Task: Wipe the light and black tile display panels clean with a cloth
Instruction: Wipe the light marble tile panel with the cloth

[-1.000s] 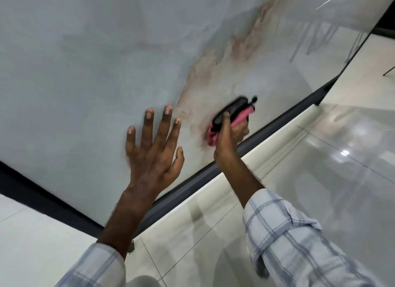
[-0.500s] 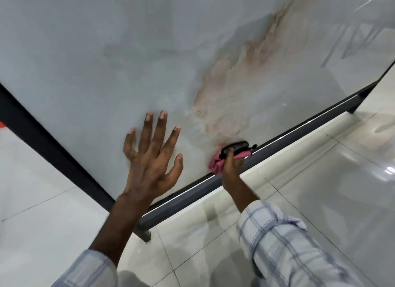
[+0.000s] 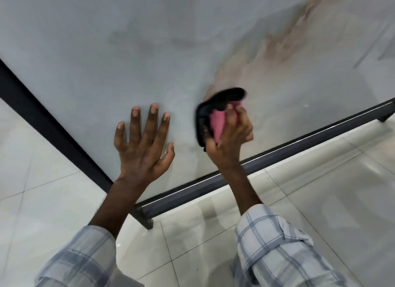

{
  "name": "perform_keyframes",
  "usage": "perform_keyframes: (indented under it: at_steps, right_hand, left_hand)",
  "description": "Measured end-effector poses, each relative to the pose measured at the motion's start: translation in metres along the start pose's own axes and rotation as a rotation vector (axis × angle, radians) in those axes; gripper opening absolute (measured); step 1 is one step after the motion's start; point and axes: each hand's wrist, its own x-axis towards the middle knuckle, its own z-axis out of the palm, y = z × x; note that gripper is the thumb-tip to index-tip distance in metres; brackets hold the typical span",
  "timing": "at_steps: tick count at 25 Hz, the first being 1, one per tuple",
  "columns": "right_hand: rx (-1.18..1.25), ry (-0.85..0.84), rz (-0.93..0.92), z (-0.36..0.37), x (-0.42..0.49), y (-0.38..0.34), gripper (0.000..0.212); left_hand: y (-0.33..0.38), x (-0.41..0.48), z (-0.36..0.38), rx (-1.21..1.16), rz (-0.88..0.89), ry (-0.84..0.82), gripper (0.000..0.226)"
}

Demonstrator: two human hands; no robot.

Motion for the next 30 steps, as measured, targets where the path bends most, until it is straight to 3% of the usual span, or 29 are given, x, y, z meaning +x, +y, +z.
perform_keyframes:
  at_steps: [2,4,6,7,9,13,15,17,21,23,27,29,30]
  right_hand:
    - [0.039,0.061,0.590,0.013,-0.031,0.027,0.086]
    - [0.243,0.029,1.217,0.035,-0.078,0.050,0.096]
    - [0.404,0.124,1.473,0.061,-0.116,0.070,0.115]
    - [0.463,0.124,1.513,0.064,-0.117,0.064,0.118]
    - [0.440,0.064,1.376,0.044,-0.090,0.006,0.096]
    - [0.218,0.085,0.426,0.012,-0.025,-0.060,0.080]
    - [0.080,0.049,0.172,0.015,-0.029,-0.032,0.077]
    - [0.058,0.045,0.333,0.027,-0.054,0.004,0.076]
    - [0.302,0.002,1.168,0.041,-0.105,0.017,0.091]
    - [0.364,0.012,1.364,0.045,-0.116,0.016,0.084]
    - [0.418,0.085,1.570,0.045,-0.109,0.012,0.076]
    - [0.414,0.064,1.428,0.035,-0.090,-0.011,0.075]
    - [0.423,0.072,1.250,0.028,-0.076,-0.028,0.079]
  left_hand:
    - [-0.001,0.001,0.000,-0.005,0.018,-0.010,0.082]
    - [-0.001,0.002,0.002,0.000,0.018,-0.016,0.083]
    - [-0.001,0.000,0.002,-0.001,0.005,-0.022,0.084]
    - [-0.001,0.000,0.002,0.003,0.002,-0.026,0.084]
    - [-0.001,-0.001,0.001,0.004,0.005,-0.039,0.084]
    - [-0.001,0.002,0.000,-0.013,0.011,-0.048,0.085]
    - [-0.001,0.000,0.001,-0.004,0.012,-0.048,0.084]
    - [-0.002,0.000,0.002,0.009,0.005,-0.045,0.082]
    - [-0.001,0.001,0.003,-0.011,-0.012,-0.026,0.080]
    - [-0.001,0.003,0.001,-0.026,-0.018,-0.036,0.080]
    - [-0.003,0.004,-0.014,-0.121,-0.012,-0.115,0.079]
    - [-0.002,0.012,-0.035,-0.261,0.005,-0.105,0.072]
    - [-0.005,0.027,-0.047,-0.300,0.010,-0.057,0.067]
